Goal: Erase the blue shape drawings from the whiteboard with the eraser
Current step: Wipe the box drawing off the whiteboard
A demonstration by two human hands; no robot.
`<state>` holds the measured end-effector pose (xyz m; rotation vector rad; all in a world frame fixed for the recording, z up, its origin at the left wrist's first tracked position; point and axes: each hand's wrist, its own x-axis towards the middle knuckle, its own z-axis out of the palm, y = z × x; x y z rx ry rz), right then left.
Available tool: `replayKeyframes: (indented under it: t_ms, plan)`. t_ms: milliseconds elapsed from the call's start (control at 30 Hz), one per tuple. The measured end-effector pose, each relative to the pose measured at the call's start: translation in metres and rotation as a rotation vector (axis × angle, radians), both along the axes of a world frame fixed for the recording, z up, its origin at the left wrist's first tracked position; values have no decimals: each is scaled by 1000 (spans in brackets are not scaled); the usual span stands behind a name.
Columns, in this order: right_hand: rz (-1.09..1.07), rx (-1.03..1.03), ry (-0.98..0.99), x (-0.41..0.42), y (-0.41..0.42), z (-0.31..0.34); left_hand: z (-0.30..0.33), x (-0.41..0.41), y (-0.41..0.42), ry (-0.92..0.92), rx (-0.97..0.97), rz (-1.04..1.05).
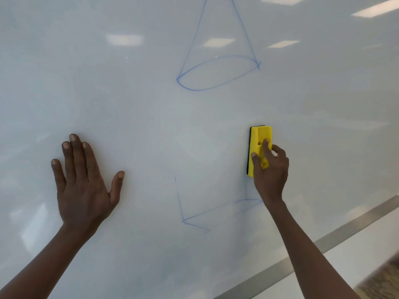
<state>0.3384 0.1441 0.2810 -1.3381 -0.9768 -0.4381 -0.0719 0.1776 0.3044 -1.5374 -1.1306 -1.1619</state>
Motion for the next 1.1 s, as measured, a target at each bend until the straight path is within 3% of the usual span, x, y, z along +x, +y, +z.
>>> replayKeyframes:
  t_ms: [200,333,567,833,1000,1100]
  plan:
    - [62,1,-171,-24,-10,-37,0,-2,1,-3,-17,-27]
    - [75,-25,-78,4,-10,-55,0,-2,0,-9,-23,-36]
    - [0,-61,44,24,-1,-25,0,0,1,-10,-22,-38]
    - [44,-48,-99,14,-9,-51,-2,-3,4,-23,-36,-49]
    - [-12,-72,94,38,1,-35,-3,-4,5,-15,-30,-45]
    - [-12,-59,109,33,5,-17,-3,-3,5,-22,-41,-56]
